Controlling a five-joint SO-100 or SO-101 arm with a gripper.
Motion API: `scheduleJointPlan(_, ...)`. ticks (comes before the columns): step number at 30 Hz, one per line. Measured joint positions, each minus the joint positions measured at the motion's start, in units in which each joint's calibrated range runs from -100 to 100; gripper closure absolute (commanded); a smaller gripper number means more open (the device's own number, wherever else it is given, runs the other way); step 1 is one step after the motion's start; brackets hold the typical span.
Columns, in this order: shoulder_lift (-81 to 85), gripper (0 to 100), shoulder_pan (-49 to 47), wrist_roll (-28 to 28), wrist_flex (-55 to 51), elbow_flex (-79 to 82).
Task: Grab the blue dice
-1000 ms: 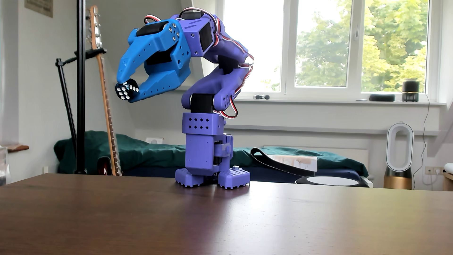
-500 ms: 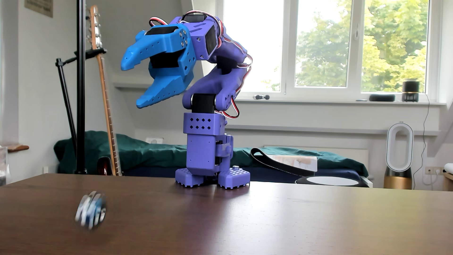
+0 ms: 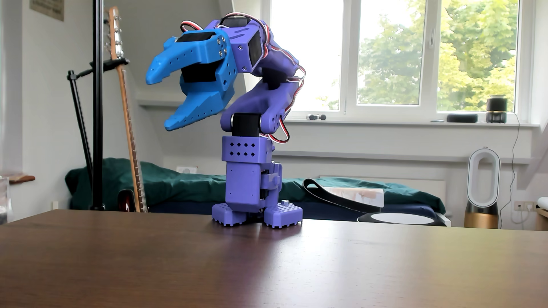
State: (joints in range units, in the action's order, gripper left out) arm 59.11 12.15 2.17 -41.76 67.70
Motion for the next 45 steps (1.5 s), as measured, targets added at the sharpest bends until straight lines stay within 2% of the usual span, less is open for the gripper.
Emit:
scheduleJointPlan(4,0.3,99,-1.7,0.0,0.0,1.8)
scheduleJointPlan(12,13.7,97,-14.3,-1.4,0.0,15.7)
scheduleJointPlan(15,21.2,97,-16.3,-2.1,0.0,23.3)
scheduleJointPlan(20,26.6,97,-14.9,-3.7,0.0,30.3)
scheduleJointPlan(45,27.8,97,-13.0,-4.1,0.0,31.0)
